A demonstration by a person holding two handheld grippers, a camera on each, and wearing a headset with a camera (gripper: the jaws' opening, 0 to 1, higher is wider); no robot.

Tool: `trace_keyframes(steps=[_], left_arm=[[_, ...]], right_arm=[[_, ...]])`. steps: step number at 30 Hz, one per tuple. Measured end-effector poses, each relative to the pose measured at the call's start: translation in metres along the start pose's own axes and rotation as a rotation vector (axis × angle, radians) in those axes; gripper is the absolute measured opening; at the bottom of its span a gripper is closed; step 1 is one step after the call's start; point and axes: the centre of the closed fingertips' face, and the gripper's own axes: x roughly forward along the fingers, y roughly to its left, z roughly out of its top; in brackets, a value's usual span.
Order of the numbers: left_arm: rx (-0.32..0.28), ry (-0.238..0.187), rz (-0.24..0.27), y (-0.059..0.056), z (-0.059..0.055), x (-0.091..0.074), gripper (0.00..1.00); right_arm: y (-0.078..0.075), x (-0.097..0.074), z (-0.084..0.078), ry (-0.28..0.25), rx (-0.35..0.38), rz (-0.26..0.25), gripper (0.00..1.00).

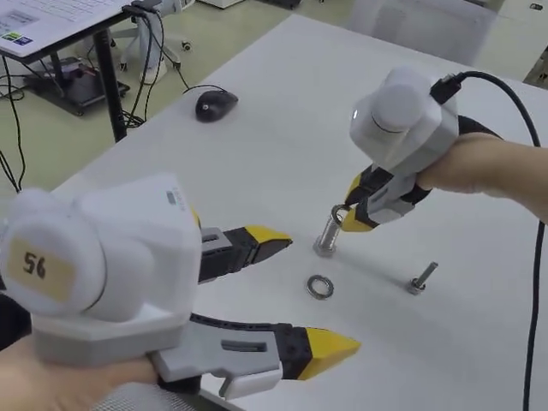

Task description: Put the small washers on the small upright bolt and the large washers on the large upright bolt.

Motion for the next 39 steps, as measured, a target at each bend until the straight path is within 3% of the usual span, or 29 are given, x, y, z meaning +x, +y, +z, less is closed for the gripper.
trace_keyframes(steps=[22, 28, 39], left_arm=[[-0.023, 0.005, 0.023, 0.007, -0.005, 0.001, 0.63], [-0.028, 0.008, 0.026, 0.007, -0.006, 0.002, 0.63], [-0.033, 0.0, 0.023, 0.006, -0.005, 0.004, 0.63]], right_arm=[[0.001, 0.04, -0.011, 0.042, 0.0, 0.058, 0.23], [-0.001, 0.039, -0.008, 0.021, 0.01, 0.058, 0.22], [0.004, 0.038, -0.008, 0.111, -0.087, 0.064, 0.22]])
